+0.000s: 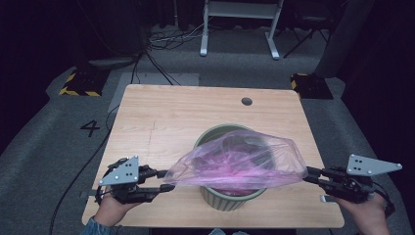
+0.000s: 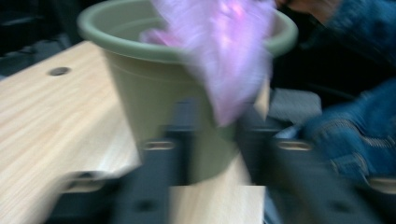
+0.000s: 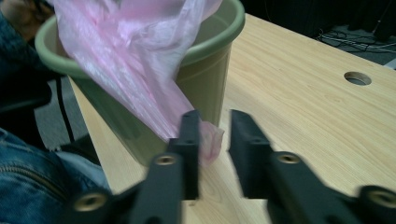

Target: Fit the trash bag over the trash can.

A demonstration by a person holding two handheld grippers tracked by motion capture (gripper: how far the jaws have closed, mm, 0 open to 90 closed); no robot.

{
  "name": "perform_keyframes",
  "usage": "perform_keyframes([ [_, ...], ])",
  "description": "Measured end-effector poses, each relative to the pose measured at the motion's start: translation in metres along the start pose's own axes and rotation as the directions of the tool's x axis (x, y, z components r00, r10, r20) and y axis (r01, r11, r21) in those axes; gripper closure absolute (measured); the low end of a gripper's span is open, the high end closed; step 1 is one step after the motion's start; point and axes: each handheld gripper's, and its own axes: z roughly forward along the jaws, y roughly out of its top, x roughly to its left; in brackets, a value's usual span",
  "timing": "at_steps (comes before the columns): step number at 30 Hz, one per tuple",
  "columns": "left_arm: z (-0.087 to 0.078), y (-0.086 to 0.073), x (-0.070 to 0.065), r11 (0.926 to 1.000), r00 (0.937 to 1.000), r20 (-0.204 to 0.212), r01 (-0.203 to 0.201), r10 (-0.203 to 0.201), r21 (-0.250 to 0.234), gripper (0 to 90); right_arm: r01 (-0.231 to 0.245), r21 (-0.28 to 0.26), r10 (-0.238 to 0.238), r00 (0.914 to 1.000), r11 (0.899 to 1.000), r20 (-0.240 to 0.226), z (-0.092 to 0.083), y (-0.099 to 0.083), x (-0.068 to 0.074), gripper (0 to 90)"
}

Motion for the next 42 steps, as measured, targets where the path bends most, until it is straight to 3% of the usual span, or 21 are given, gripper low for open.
perform_keyframes([
  [2,-0.002,0.003,0.002,0.9995,0.9996,0.022,0.021,-0.02,-0.023,48.4,-0.023,-0.019,0.024,0.9995,1.0,0.021,-0.002,0.003,-0.002,58.3],
  [3,-0.003,0.005,0.001,0.9993,0.9997,0.022,0.013,-0.012,-0.034,45.2,-0.024,-0.031,0.025,0.9991,0.999,0.033,-0.003,0.005,-0.004,55.4],
  [6,-0.004,0.015,-0.002,0.9991,0.9998,0.019,-0.003,0.004,-0.043,38.6,0.01,-0.057,-0.007,0.9984,0.998,0.056,-0.008,0.013,-0.004,48.4],
  [9,-0.008,0.027,-0.001,0.9953,0.9997,0.026,0.001,0.001,-0.097,32.0,0.045,-0.079,-0.039,0.9966,0.996,0.072,-0.014,0.024,-0.004,42.5],
  [11,-0.012,0.036,0.002,0.9905,0.9993,0.036,0.007,-0.002,-0.137,32.0,0.069,-0.096,-0.061,0.9943,0.993,0.087,-0.019,0.032,-0.003,40.0],
  [15,-0.013,0.054,0.006,0.987,0.9996,0.03,0.003,0.002,-0.161,31.9,0.086,-0.151,-0.075,0.9944,0.985,0.074,-0.026,0.045,-0.002,37.4],
  [17,-0.008,0.065,0.007,0.989,0.9997,0.023,-0.006,0.01,-0.148,31.7,0.088,-0.164,-0.078,0.9945,0.982,0.07,-0.026,0.051,-0.003,35.4],
  [21,0.014,0.083,0.007,0.9977,0.9998,-0.004,-0.018,0.018,-0.066,31.4,0.09,-0.166,-0.087,0.9958,0.982,0.029,-0.017,0.063,0.001,33.2],
  [24,0.032,0.091,0.006,0.9992,0.9986,-0.036,-0.04,0.04,0.0,32.4,0.101,-0.154,-0.102,0.9948,0.983,0.007,-0.008,0.068,0.004,32.4],
  [27,0.05,0.096,0.009,0.9956,0.996,-0.081,-0.031,0.038,0.088,45.8,0.103,-0.132,-0.106,0.9942,0.986,-0.017,0.002,0.07,0.007,39.9],
  [30,0.056,0.095,0.017,0.9944,0.9945,-0.102,-0.012,0.023,0.105,70.2,0.112,-0.093,-0.116,0.9926,0.989,-0.037,0.01,0.071,0.009,64.8],
  [33,0.056,0.092,0.021,0.9932,0.9911,-0.128,-0.021,0.036,0.115,82.9,0.128,-0.063,-0.13,0.9912,0.99,-0.022,0.017,0.072,0.007,80.4],
  [36,0.05,0.09,0.022,0.9949,0.9837,-0.174,-0.027,0.044,0.097,89.0,0.135,-0.05,-0.135,0.9908,0.99,-0.01,0.022,0.076,-0.002,88.5],
  [42,0.031,0.08,0.034,0.9987,0.9684,-0.249,0.009,0.004,0.05,89.6,0.111,-0.034,-0.11,0.9935,0.993,0.029,0.029,0.076,-0.02,89.6],
])
